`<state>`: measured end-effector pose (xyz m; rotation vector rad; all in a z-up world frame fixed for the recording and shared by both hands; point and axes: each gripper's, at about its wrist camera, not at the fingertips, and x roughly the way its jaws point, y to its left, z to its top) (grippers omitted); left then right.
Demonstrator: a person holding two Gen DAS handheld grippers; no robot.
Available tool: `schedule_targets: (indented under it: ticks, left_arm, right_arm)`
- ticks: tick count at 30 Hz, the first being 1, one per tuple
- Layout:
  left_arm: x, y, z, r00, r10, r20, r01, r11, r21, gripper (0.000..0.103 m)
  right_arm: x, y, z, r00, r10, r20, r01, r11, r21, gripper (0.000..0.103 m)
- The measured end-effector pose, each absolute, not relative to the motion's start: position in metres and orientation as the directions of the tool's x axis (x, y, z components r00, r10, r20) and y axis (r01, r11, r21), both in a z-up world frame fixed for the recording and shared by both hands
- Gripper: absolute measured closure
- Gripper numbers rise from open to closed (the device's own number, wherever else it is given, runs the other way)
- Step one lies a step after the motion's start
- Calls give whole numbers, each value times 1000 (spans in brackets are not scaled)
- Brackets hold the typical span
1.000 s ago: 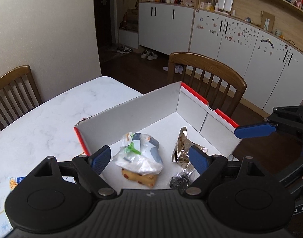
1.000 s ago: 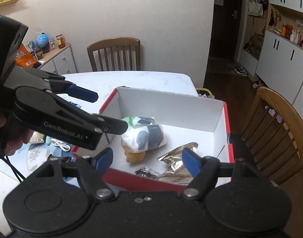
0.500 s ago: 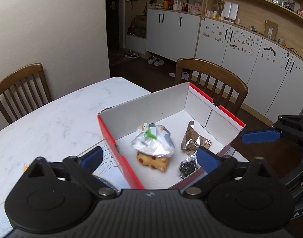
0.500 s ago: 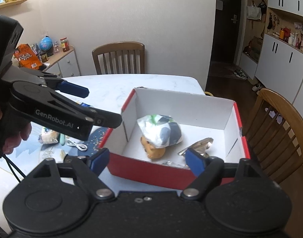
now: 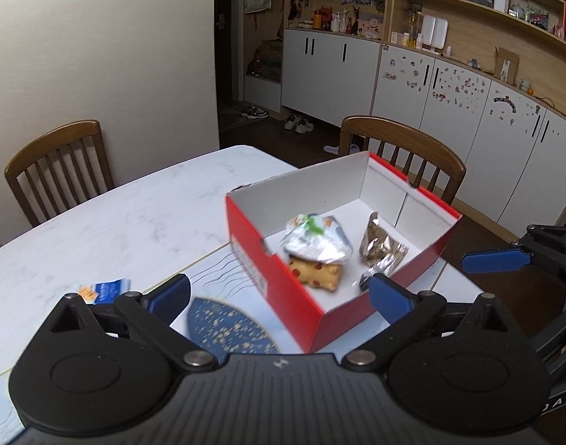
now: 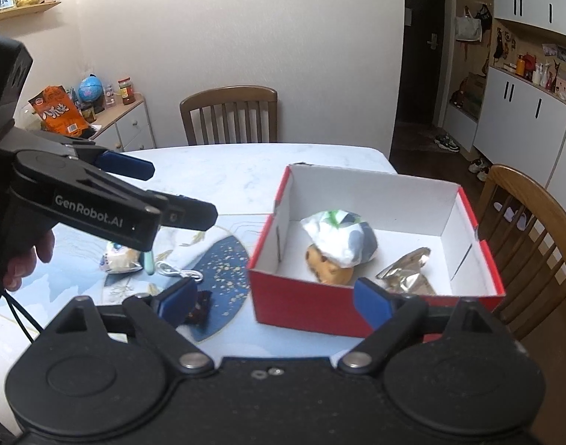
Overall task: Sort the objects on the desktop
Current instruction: 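Withdraw both tools from the box toward the remaining items on the table, then grasp the blueberry bread bag with left tool while right tool grasps the dark chocolate bar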
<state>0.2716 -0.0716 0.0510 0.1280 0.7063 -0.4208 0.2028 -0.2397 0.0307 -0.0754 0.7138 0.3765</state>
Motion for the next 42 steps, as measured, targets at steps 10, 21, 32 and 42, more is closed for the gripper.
schedule_targets:
  ticks: [10,21,32,42]
  left_arm:
    - [250,-32,44,699,-307,-646,392,920,-13,0]
    - [235,22,33,751,-251,-610,307,952,-13,0]
    - [234,70,2,773,-146,-618,185,983,0,0]
    - [239,88,-21,765,-92,-638,130,991,13,0]
  right_arm:
    - [184,-204,23,704,297,-645,-344,937,56,11]
    - [174,-167,10,711,288,-642,-329,943,60,11]
    - [181,-133,-20,683,290,-670,-336,940,65,11]
    - [191,-116,-38,662,300,-686,-356,932,65,11]
